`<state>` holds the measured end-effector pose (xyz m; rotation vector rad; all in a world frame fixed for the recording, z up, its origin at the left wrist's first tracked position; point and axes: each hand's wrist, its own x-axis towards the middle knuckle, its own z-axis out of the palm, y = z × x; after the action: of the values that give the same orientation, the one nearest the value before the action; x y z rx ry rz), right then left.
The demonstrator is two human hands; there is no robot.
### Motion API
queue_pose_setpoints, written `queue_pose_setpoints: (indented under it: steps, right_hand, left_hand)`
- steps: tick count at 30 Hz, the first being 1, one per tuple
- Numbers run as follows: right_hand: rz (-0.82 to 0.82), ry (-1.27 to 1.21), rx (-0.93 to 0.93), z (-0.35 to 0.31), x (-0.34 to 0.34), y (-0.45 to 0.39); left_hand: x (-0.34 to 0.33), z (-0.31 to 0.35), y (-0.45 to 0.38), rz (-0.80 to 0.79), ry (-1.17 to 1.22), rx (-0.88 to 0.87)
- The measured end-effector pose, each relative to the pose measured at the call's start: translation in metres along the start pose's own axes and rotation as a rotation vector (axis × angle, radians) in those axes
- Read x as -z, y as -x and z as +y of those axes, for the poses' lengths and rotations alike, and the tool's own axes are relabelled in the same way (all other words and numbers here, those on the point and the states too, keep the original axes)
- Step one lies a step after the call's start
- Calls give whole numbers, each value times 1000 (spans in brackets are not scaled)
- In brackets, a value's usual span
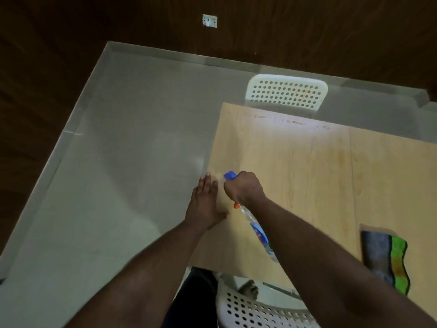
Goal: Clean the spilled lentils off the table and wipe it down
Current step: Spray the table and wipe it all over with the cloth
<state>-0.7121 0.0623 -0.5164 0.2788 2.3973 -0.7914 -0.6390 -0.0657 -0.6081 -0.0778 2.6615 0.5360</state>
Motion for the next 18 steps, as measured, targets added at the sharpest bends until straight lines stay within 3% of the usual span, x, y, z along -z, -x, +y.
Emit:
queue_pose_setpoints:
  steps: [8, 18]
  right_hand:
    - [110, -10, 0, -32, 42, -74]
    - [224, -97, -116, -18, 103, -123]
  left_hand:
    - [35, 15, -78, 15, -84, -145]
    - [48, 61, -136, -6, -60, -232]
